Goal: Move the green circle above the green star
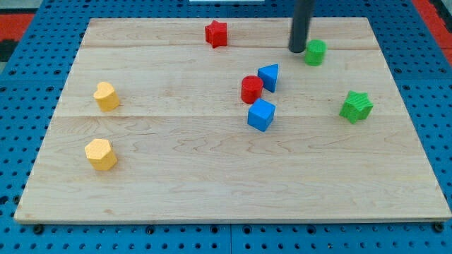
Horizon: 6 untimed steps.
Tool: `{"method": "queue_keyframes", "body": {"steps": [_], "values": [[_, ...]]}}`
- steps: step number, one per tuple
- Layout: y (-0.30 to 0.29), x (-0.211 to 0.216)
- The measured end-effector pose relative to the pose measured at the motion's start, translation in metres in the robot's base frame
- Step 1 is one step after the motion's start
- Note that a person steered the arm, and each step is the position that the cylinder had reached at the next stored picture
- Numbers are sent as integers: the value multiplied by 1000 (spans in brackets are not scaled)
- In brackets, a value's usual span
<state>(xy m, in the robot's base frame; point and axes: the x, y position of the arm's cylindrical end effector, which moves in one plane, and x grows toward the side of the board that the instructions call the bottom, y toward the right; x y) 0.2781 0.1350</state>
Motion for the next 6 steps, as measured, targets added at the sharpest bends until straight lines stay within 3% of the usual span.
{"method": "queue_keyframes", "body": {"steps": [1,2,3,6], "values": [[48,-10],[54,41],[54,67],[58,78]]}}
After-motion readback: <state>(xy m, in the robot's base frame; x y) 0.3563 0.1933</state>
